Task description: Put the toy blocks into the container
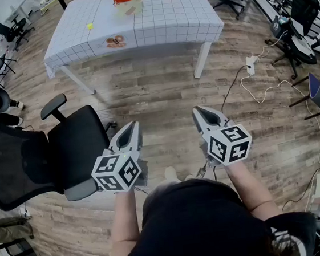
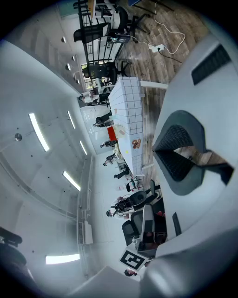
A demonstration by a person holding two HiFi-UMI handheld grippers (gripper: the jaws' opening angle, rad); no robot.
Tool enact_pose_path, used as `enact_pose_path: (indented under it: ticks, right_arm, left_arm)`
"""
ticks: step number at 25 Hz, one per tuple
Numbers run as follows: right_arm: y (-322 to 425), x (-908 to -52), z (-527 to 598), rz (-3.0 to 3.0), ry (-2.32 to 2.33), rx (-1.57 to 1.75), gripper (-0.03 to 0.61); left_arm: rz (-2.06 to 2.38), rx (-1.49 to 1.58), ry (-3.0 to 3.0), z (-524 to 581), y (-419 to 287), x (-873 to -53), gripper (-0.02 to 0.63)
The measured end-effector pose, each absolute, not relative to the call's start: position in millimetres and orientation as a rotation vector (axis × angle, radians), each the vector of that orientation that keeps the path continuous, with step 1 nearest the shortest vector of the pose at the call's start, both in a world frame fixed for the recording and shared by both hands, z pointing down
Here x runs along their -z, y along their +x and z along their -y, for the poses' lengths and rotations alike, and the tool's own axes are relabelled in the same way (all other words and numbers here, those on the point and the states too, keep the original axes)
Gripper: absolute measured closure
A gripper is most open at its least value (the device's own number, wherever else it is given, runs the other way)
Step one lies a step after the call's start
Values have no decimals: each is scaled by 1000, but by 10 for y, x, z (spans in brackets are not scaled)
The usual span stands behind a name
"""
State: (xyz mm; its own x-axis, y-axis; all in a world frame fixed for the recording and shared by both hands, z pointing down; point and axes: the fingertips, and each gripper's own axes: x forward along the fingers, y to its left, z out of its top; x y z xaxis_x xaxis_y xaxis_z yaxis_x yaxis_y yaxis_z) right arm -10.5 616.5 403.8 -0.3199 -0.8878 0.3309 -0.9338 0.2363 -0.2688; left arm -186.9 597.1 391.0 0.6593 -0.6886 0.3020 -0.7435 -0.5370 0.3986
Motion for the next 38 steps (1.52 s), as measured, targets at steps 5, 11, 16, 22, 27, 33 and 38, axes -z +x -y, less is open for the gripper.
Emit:
enact_pose_path:
  ticks: [5, 11, 16, 22, 27, 33, 38]
  right_arm:
    - [-179, -4077, -6072, 2389, 1780, -684, 563]
    - [-276, -4181, -5965, 2356, 1800, -685, 563]
    - [-272, -4279, -5768, 2347, 1789, -736, 563]
    - [-224, -4388, -5242, 2358, 1751, -777, 563]
    - [-168, -4363, -4617, 2403, 1678, -769, 563]
    - [-42, -4263, -3833, 2441, 1594, -749, 563]
    - [111, -4249, -3327, 2463, 1552, -750, 563]
  left_arm:
    - [1075, -111, 2374, -5874, -1925, -3916, 588]
    - [1038, -148, 2436, -5768, -1927, -3990, 589]
    - [1050, -159, 2459, -5579, -1915, -4097, 589]
    - [1154, -242, 2423, -5091, -1937, -4269, 589]
    - [1153, -250, 2427, -4562, -1755, -4252, 589]
    - [1161, -241, 2445, -3919, -1469, -4179, 589]
    - [1203, -267, 2424, -3421, -1258, -4223, 589]
